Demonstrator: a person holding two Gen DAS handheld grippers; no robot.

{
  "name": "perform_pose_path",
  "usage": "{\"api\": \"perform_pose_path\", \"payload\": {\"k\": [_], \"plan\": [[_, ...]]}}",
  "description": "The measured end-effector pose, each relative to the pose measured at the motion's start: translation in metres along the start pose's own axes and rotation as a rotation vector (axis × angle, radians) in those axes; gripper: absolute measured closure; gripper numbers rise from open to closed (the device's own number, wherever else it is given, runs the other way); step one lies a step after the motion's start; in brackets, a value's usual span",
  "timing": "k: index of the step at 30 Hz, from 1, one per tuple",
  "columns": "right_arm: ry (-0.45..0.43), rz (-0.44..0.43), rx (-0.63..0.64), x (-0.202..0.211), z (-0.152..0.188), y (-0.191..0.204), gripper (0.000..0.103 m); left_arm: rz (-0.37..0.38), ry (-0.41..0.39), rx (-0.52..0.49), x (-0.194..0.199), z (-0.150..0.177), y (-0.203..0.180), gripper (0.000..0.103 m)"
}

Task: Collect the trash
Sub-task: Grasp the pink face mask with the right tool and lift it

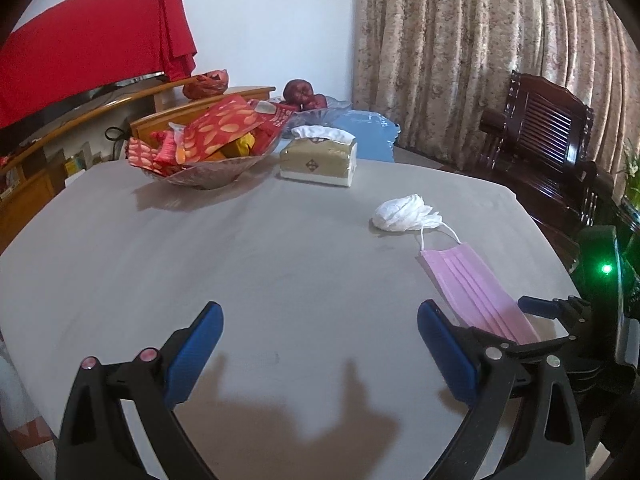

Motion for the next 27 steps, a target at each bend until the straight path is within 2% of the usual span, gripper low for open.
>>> {"api": "perform_pose_path", "payload": {"k": [1,2,4,6,7,8,9,11,14,22,27], "plan": [[0.002,0.007,0.009,0.0,0.0,0.001,0.01,0.0,0.001,0.001,0.0,0.0,0.0,0.007],[-0.003,0.016,0.019,0.0,-0.001,0.001,0.02,0.0,0.001,0.004,-0.001,0.0,0.0,0.007],[-0.011,0.016,0.022,0.001,-0.003,0.0,0.035,0.004,0.003,0.009,-0.002,0.0,0.0,0.007],[-0.014,0.021,0.024,0.002,-0.004,-0.002,0.042,0.008,0.004,0.013,-0.002,0.001,-0.002,0.007],[-0.016,0.025,0.028,0.003,-0.004,-0.003,0.051,0.01,0.004,0.014,-0.002,0.001,-0.003,0.007],[-0.016,0.037,0.036,0.003,-0.004,-0.005,0.064,0.012,0.005,0.014,-0.002,0.001,-0.005,0.007],[-0.017,0.047,0.043,0.005,-0.004,-0.007,0.07,0.014,0.005,0.014,-0.002,0.001,-0.006,0.007],[-0.011,0.024,0.042,0.005,-0.003,-0.008,0.093,0.017,0.004,0.01,-0.002,0.0,-0.009,0.007],[-0.017,0.025,0.038,0.007,-0.003,-0.011,0.1,0.022,0.004,0.004,-0.002,-0.001,-0.014,0.007],[-0.099,-0.003,-0.06,0.046,-0.011,-0.028,0.101,0.028,0.02,-0.014,-0.005,0.004,-0.025,0.007],[-0.143,0.016,-0.092,0.062,-0.027,-0.047,0.101,0.042,0.04,0.001,-0.018,0.004,-0.035,0.007]]}}
Point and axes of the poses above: each gripper's, at about its wrist camera, not at the fingertips, and x roughly against the way its jaws point, y to its left, z to its underside, the point moved 10 cm from there along -x, roughly the way its jaws point, and after that the axes turned 6 degrees about -y, right-handed, at the moved point
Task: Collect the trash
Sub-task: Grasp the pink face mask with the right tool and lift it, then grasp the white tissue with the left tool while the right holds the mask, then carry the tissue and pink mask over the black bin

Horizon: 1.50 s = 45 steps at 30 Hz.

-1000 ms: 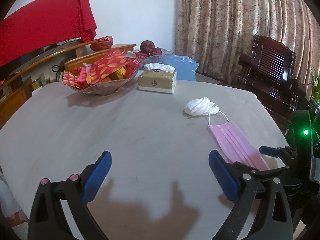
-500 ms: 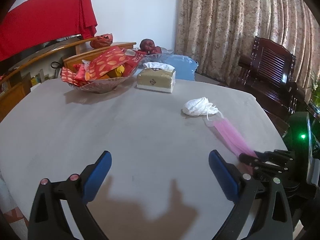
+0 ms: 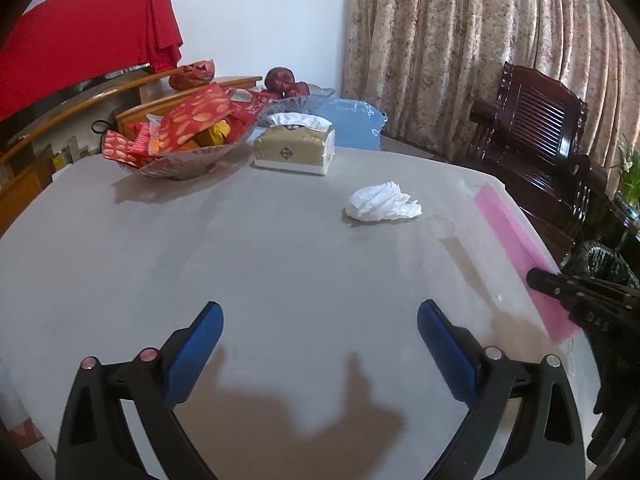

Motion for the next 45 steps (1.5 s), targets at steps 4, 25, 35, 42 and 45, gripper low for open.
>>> {"api": "perform_pose_path", "payload": {"k": [4,25,35,42,45], "plan": [[-0.019,0.024,-0.017,-0.013,-0.017,-0.015,0.101,0.008,-0.027,-0.002,-0.016,-0.015,-0.011,0.007],[0.044,0.113,-0.031,-0.109,-0.048,-0.061,0.101,0.068,0.153,0.044,-0.19,-0.053,-0.048,0.009],[0.034,0.088,-0.024,-0.095,-0.047,-0.052,0.101,0.128,0.166,-0.01,-0.188,-0.052,-0.069,0.068],[-0.006,0.057,-0.038,-0.059,-0.058,-0.044,0.1,0.16,0.099,0.005,-0.137,-0.056,-0.081,0.069],[-0.019,0.045,-0.029,-0.042,-0.06,-0.04,0.1,0.151,0.077,-0.029,-0.114,-0.057,-0.086,0.069]]}}
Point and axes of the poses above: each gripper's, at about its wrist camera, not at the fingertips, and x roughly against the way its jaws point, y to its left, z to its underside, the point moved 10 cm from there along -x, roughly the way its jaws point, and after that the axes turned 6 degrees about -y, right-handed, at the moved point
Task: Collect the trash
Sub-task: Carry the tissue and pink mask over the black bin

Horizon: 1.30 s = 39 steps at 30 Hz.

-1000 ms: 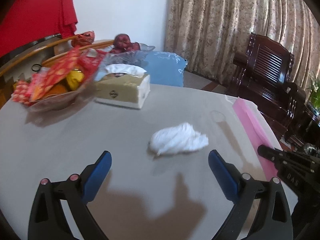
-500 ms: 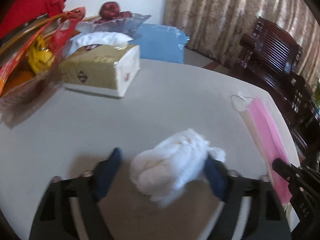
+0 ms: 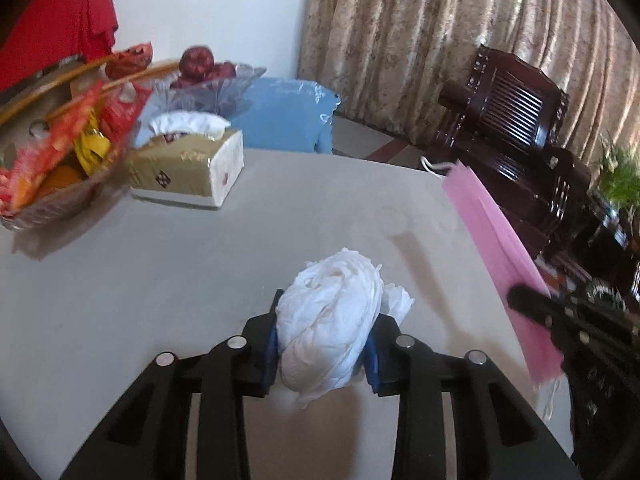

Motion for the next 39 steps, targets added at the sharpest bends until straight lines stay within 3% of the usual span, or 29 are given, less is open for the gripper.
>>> {"api": "perform_pose_path", "payload": {"k": [16,29,39], "plan": [[-0.039,-0.067,0.025,0.102,0.019,0.018,0.099,0.002,-0.072,0.023,0.109,0.011,-0.013,0.069],[-0.094,-0.112,0.033,0.181,0.022,0.021,0.097,0.066,-0.128,-0.017,0.186,0.015,-0.056,0.069],[-0.155,-0.106,0.031,0.23,0.025,0.004,0.098,0.129,-0.156,-0.062,0.216,0.017,-0.101,0.069]]}}
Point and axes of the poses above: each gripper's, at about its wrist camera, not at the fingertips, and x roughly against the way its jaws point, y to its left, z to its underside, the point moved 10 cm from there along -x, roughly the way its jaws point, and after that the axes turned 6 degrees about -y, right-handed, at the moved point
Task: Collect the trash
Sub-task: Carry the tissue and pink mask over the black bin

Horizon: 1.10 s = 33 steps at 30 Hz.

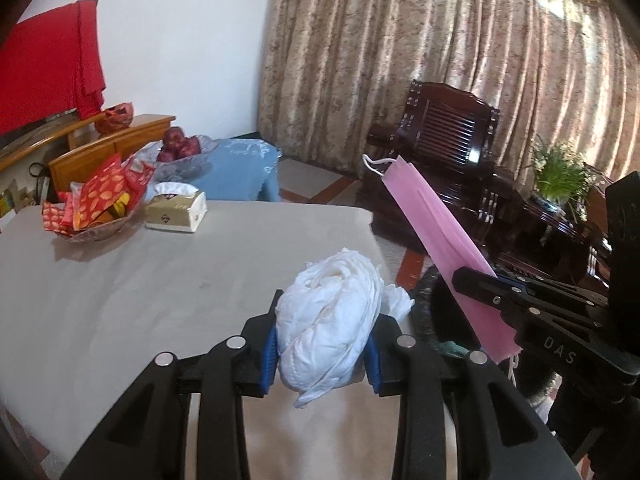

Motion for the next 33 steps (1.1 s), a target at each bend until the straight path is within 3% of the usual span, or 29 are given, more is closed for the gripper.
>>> {"api": "perform_pose_path", "payload": {"k": [8,18,33], "plan": [[-0.045,0.043,-0.021,0.044,0.003,-0.028,0.098,0.061,-0.013,-0.042,0.01,-0.004,-0.043,0.068],[-0.08,0.182,-0.053,0.083,0.019,-0.091,0.097,0.143,-0.018,-0.107,-0.001,-0.007,-0.1,0.067],[0.009,0.396,-0.141,0.085,0.082,-0.213,0.097,0.295,0.085,-0.192,-0.092,0.033,-0.197,0.066]]}}
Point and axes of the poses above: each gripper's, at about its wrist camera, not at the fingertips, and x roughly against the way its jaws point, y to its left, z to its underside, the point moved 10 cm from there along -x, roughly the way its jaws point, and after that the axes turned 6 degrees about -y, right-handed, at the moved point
